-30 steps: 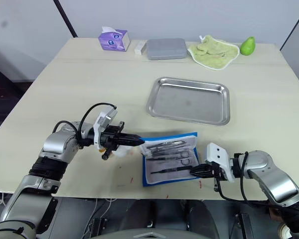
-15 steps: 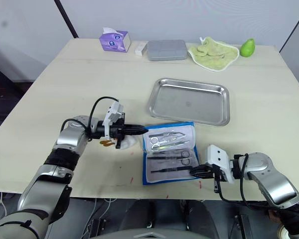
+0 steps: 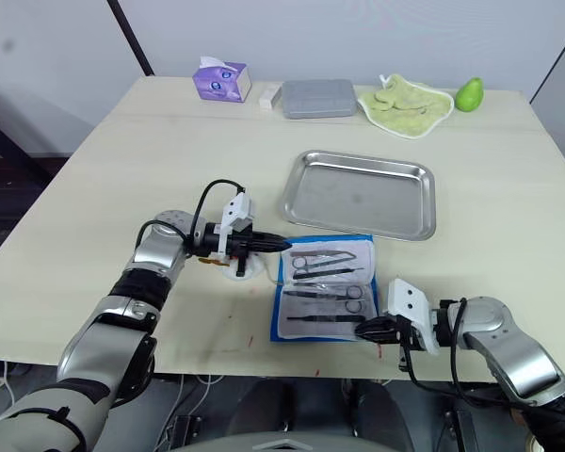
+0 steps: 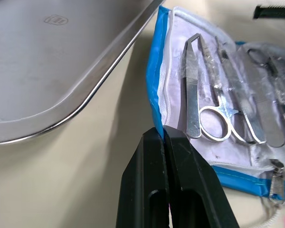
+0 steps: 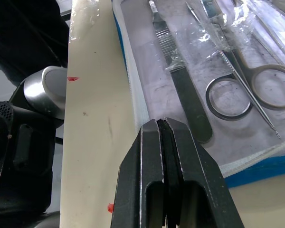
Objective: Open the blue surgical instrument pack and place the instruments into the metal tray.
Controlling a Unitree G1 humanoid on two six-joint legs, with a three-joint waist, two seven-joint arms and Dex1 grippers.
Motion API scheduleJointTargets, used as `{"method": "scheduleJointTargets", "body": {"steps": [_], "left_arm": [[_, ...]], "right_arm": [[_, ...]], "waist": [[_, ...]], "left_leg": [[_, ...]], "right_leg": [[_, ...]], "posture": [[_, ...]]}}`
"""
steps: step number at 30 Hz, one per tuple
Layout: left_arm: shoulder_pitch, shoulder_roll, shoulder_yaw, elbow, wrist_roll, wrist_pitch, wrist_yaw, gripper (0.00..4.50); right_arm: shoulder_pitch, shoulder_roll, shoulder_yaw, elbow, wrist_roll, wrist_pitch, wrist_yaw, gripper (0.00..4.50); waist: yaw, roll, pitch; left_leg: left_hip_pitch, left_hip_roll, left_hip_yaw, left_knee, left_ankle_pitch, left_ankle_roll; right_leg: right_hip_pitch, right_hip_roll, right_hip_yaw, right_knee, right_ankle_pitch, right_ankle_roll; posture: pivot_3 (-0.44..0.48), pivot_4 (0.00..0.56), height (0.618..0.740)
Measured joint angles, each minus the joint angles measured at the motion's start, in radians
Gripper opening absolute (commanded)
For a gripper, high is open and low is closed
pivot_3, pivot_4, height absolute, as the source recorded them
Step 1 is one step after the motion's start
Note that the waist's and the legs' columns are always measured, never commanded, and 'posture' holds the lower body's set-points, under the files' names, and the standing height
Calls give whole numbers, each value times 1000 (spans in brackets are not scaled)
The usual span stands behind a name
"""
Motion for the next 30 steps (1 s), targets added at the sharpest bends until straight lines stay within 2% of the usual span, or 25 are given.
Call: {"method": "scheduleJointTargets", "body": {"steps": [9, 16, 19, 22, 25, 30], "left_arm": [[-53, -62, -42, 96, 118, -144, 99, 0], [-57, -72, -41, 125, 126, -174, 118, 0], [-57, -69, -39, 121, 124, -163, 114, 0], [-54, -64, -21, 114, 111, -129, 110, 773], [-23, -36, 2, 73, 90, -101, 109, 2449], [53, 14, 41, -34, 29, -46, 81, 4461]], "right_arm": [[35, 5, 2, -5, -4, -18, -27, 58], [40, 13, 3, -3, -4, -25, -43, 58], [37, 16, 3, 0, -4, -27, -43, 58], [31, 20, 4, 5, -3, -30, -43, 0], [23, 29, 12, 11, -3, -34, -43, 0], [21, 29, 12, 12, 2, -31, -43, 0]], "waist": [[10, 6, -10], [10, 7, -11], [8, 7, -11], [1, 8, -12], [-8, 8, -11], [-11, 8, -11]], "left_leg": [[4, -6, -7, 1, 0, 0], [17, -8, -10, 0, -2, 4], [17, -9, -10, 0, -2, 4], [17, -9, -11, 0, -2, 4], [17, -9, -11, -2, -2, 4], [17, -8, -11, -3, -2, 4]], "right_leg": [[8, 0, 4, 0, -2, 3], [23, 0, 6, -1, -7, 4], [23, 0, 6, -1, -7, 4], [23, 0, 6, 0, -7, 4], [22, 0, 6, 0, -9, 3], [22, 0, 7, 0, -9, 3]], "posture": [[0, 150, 740], [0, 150, 740], [0, 150, 740], [0, 150, 740], [0, 150, 740], [0, 150, 740]]}}
